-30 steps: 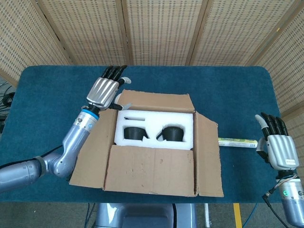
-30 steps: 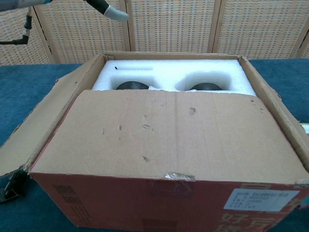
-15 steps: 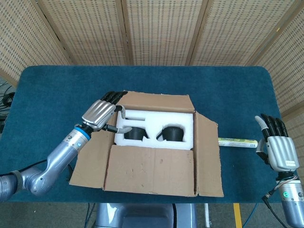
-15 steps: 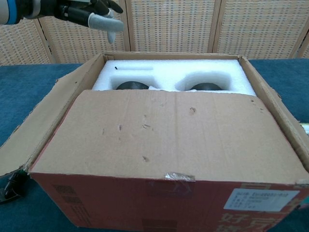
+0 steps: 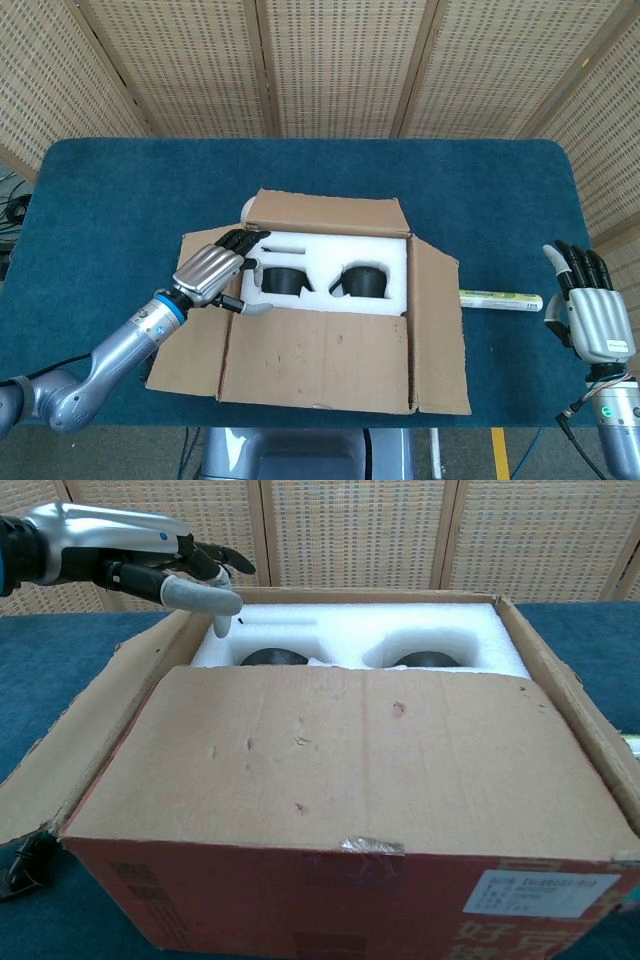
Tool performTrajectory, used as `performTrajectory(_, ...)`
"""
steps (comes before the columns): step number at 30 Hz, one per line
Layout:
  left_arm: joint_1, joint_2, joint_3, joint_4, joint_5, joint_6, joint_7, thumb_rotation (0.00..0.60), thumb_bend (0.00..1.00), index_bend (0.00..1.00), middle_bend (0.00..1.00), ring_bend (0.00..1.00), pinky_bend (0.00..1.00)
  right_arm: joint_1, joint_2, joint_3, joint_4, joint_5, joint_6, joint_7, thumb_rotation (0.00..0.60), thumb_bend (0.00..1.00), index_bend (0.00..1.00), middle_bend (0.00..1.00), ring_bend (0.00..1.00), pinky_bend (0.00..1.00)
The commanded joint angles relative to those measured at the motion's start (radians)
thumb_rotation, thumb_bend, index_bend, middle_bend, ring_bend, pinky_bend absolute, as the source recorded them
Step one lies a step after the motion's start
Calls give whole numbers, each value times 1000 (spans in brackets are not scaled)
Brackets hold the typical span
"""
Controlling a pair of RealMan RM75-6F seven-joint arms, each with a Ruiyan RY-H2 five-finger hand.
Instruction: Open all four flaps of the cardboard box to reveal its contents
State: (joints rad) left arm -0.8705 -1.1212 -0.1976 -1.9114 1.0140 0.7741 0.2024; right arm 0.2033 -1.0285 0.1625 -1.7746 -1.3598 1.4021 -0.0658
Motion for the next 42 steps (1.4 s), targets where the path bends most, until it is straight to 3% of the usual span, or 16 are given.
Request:
performTrajectory(1, 9, -7, 11, 0, 23, 3, -19, 164, 119, 485, 0, 0, 0, 0, 0, 0, 1, 0, -1, 1, 600, 878, 69, 49, 0, 0)
performTrajectory(15, 2, -45, 46, 3, 72, 1, -19, 164, 104, 487, 0, 0, 0, -8, 4, 2, 0, -1, 10, 7, 600, 880, 69, 49, 0, 0)
performTrajectory(26, -4, -24, 54, -22, 76, -5, -32, 163, 100, 548, 0, 0, 0, -9, 1, 7, 13, 4, 11, 19, 600, 880, 69, 49, 0, 0)
performTrajectory(35, -8, 37, 38, -58, 72, -60, -128, 162, 98, 561, 0, 0, 0, -7, -5, 12, 20, 6, 11, 22, 600, 880, 69, 49, 0, 0)
performTrajectory(42, 7, 95, -5, -95, 98, -122, -306, 163, 98, 561, 0, 0, 0, -3, -6, 15, 19, 9, 7, 14, 600, 881, 69, 49, 0, 0)
